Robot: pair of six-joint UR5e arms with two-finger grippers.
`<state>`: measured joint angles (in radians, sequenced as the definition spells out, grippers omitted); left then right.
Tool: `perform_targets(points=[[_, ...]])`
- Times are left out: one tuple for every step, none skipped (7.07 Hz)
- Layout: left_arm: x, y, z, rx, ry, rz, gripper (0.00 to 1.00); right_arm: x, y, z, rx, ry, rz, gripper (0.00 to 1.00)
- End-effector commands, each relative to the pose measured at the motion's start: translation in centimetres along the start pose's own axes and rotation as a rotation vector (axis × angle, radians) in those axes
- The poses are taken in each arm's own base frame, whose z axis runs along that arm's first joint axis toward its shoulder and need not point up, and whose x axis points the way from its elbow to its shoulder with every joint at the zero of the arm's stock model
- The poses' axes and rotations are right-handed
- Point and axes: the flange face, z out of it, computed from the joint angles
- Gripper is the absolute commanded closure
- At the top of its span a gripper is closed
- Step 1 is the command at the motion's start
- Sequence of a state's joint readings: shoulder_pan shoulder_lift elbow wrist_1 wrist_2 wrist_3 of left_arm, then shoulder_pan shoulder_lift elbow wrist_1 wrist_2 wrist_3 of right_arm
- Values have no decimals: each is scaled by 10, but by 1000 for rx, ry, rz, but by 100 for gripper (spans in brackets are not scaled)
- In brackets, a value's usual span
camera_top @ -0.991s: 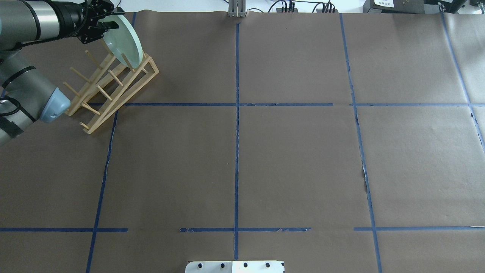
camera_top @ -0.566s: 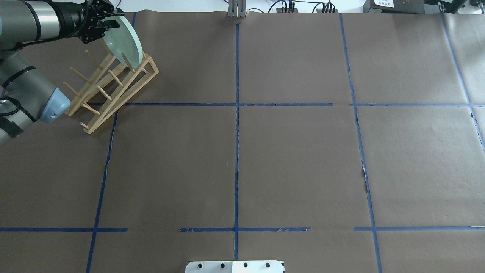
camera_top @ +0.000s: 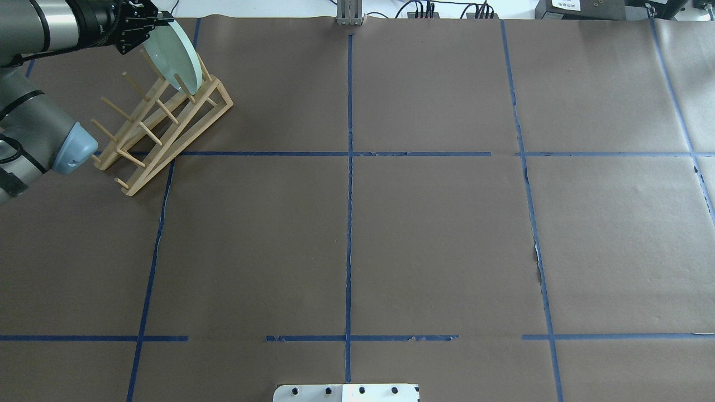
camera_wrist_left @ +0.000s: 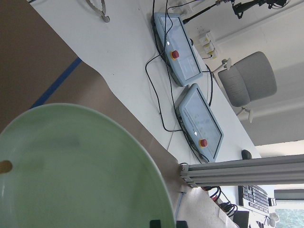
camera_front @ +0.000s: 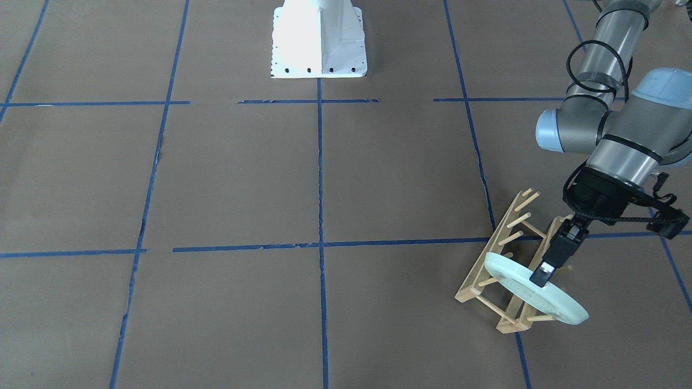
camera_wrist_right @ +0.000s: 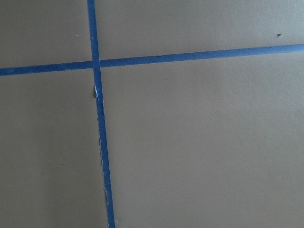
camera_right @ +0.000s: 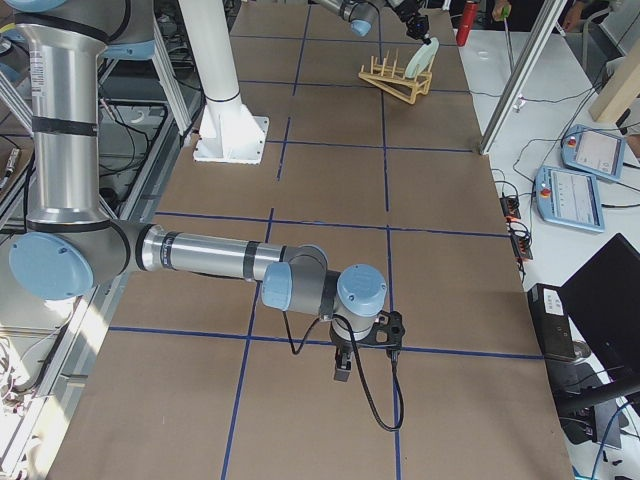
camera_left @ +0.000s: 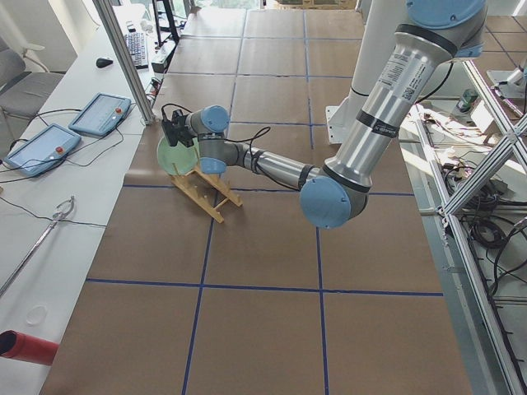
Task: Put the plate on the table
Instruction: 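Lift the plate with the left gripper up out of the rack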
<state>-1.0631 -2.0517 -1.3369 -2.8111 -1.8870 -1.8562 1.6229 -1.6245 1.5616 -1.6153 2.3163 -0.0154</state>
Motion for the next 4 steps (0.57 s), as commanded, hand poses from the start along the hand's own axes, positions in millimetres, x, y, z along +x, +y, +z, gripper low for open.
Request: perform_targets(points=[[11, -23, -18, 0, 12, 2, 100, 0, 0, 0, 0, 0, 0, 0], [12, -25, -20, -3, 15, 3, 100, 0, 0, 0, 0, 0, 0, 0], [17, -32, -28, -16, 20, -1, 100, 0, 0, 0, 0, 0, 0, 0], [27, -44, -43, -39, 27, -8, 100, 0, 0, 0, 0, 0, 0, 0]])
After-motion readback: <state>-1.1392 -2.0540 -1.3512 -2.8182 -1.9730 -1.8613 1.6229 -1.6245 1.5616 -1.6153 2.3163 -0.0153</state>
